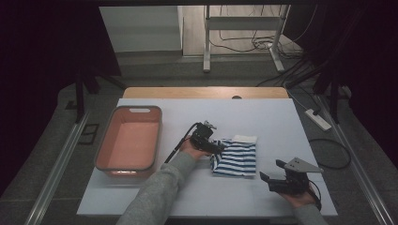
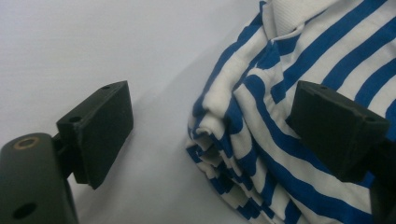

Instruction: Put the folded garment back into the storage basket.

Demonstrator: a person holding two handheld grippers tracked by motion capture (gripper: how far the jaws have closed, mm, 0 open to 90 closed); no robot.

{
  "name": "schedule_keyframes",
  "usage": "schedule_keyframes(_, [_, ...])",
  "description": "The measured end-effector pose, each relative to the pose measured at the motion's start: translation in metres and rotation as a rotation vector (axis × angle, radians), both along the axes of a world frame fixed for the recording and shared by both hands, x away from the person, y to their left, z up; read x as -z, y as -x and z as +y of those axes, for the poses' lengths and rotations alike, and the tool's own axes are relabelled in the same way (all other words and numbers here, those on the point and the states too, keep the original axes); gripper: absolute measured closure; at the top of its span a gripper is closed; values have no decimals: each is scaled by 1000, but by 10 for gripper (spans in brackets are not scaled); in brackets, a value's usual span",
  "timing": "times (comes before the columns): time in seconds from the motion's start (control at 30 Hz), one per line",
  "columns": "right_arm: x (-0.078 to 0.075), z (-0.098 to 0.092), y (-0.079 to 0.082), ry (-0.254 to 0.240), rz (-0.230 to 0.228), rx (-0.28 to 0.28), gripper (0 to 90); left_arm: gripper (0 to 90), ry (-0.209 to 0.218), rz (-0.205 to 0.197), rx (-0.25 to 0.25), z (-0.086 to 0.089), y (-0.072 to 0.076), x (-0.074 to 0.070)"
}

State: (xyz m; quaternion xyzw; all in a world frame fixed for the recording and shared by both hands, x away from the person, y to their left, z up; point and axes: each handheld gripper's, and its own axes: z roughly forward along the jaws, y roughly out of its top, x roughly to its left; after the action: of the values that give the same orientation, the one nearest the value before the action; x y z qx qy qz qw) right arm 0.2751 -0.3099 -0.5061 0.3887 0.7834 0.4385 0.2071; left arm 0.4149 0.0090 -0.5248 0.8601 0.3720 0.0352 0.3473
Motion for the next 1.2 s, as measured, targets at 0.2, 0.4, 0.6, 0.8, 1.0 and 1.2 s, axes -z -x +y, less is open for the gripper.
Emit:
schedule_keyframes(0.2, [0,0,0,0,-1,-1,174,211,-30,-13,21,-4,3,2])
schedule_keyframes(0.4, [0,0,0,0,-1,0,175,317,-5,0,42,-2,3,2])
schedule_keyframes(0.6, [0,0,0,3,-2,2,177,611,37,27,98,0,4,1])
schedule_keyframes(0.8, [0,0,0,5,-1,3,179,781,34,14,124,-2,7,-1])
schedule_keyframes(1.0, [1,0,0,7,-2,6,181,799,29,-16,132,-3,9,-3])
schedule_keyframes(1.2, [0,-1,0,6,-4,6,181,802,33,-35,137,-2,12,-7])
